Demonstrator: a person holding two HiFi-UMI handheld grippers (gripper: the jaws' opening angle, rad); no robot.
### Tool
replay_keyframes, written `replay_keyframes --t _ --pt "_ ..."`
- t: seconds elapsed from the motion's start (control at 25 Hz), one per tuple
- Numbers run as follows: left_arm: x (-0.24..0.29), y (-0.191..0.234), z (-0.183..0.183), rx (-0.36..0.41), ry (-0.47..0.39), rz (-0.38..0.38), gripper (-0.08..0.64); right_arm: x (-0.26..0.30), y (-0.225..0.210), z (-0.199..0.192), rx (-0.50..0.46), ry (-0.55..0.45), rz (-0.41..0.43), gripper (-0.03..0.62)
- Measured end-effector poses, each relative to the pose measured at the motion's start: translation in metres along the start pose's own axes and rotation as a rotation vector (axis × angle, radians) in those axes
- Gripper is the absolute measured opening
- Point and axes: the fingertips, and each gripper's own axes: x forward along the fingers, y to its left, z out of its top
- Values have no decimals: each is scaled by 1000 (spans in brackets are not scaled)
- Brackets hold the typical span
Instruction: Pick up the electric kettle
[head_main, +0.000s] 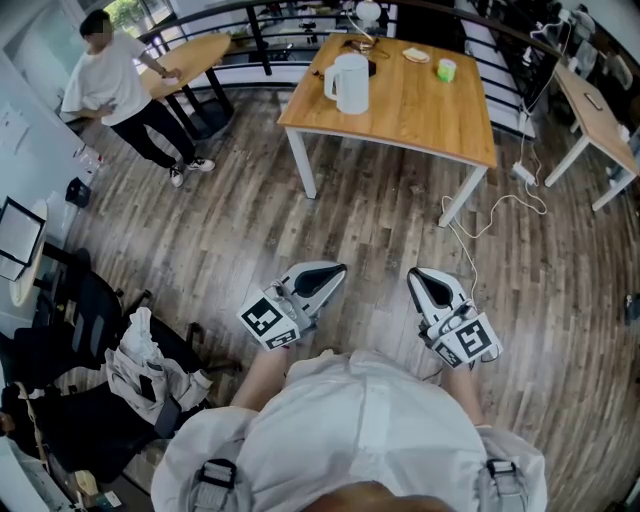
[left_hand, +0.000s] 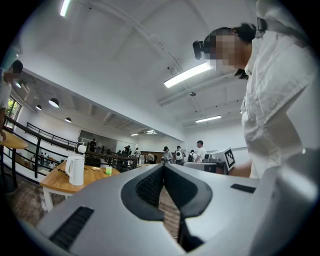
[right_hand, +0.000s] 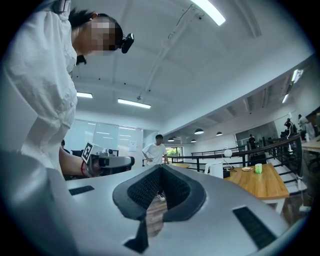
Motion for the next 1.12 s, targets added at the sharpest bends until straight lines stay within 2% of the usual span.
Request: replay_keyframes --t 0.64,1.12 --pt "59 -23 -16 17 22 24 8 -44 -62 -10 18 7 -6 12" --pt "83 34 -16 36 12 46 8 -11 -108 -15 30 -8 -5 12"
